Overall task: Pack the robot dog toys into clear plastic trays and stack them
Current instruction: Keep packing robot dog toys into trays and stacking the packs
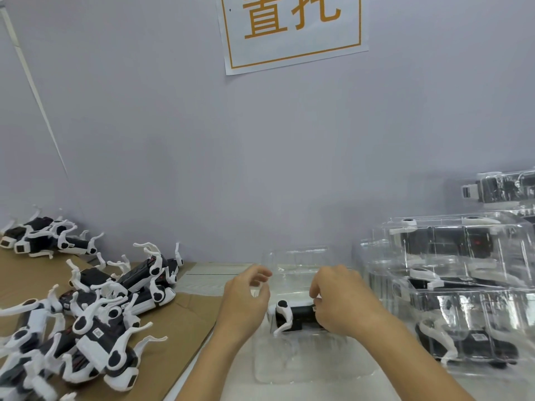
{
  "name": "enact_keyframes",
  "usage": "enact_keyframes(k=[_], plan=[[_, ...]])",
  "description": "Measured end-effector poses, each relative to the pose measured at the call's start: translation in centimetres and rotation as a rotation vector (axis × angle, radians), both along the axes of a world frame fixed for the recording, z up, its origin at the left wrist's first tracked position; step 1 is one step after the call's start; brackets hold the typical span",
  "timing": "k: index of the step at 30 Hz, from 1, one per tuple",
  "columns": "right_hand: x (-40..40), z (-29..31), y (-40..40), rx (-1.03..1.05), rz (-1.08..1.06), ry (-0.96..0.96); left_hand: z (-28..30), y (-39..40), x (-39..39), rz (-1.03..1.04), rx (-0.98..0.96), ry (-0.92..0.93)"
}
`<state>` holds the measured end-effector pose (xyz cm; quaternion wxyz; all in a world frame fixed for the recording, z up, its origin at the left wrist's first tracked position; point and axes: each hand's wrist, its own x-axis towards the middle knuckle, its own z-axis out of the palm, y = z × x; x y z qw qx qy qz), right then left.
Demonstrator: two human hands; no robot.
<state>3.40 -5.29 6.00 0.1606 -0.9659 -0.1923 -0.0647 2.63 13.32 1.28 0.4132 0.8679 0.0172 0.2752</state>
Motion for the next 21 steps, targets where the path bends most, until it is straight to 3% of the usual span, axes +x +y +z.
enact_keyframes(k=[3,7,10,15,21], plan=[[0.4,0.2,-0.2,0.023,0.000,0.017,1.4,-1.1,-0.6,-0.115,0.166,0.029],[1.0,0.5,-0.8,0.073,0.004,0.062,2.5,-2.4,-1.7,-0.330,0.372,0.299],[1.2,0.6,-1.1,0.084,0.013,0.057,2.5,-3.0,-2.3,-0.311,0.517,0.430],[1.2,0.5,-1.2,0.098,0.028,0.074,2.1,-3.4,-2.3,-0.255,0.587,0.503],[1.1,0.3,-1.0,0.144,0.082,0.090,1.3,-3.8,-2.0,-0.221,0.659,0.363]])
